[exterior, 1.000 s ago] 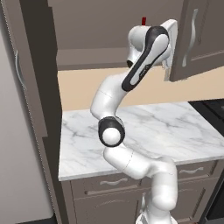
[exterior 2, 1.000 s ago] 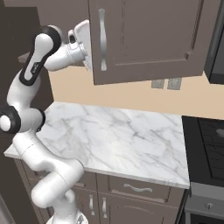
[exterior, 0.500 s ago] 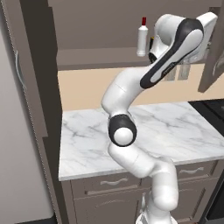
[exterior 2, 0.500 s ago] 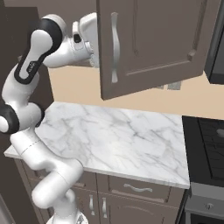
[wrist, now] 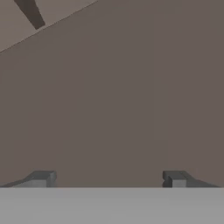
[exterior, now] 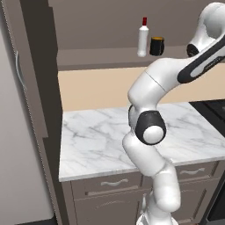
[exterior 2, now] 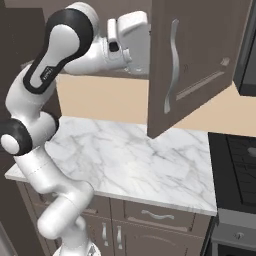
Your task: Open the cabinet directly in front. Then move the liquor and the mug to the dining counter with the candle on it.
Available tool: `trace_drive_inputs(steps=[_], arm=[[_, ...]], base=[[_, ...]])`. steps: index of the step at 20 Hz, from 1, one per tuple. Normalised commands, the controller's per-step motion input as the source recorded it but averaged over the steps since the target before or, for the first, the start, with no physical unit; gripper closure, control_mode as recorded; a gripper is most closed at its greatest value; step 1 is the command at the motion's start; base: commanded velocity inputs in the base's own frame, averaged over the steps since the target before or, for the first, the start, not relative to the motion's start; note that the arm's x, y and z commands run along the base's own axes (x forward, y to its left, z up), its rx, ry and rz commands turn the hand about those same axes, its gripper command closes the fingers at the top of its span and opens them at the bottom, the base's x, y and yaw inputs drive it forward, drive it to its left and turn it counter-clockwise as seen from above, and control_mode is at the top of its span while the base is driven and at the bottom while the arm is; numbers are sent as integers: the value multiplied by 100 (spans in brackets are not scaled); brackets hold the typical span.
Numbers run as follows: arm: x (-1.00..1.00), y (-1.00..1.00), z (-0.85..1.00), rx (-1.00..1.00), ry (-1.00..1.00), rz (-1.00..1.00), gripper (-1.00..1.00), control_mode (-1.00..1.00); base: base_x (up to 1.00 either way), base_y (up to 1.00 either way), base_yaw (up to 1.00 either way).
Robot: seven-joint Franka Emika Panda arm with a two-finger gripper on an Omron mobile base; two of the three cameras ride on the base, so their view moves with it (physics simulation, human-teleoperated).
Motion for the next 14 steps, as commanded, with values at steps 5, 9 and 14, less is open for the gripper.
trace_drive_inputs(steps=[5, 9, 14], arm=[[-7, -77, 33, 34, -9, 0, -100, -100], [5, -69, 22, 39, -4, 0, -100, -100], [32, -54, 16, 39, -1, 0, -100, -100]], base=[[0, 0, 0], [0, 0, 0], [0, 0, 0]])
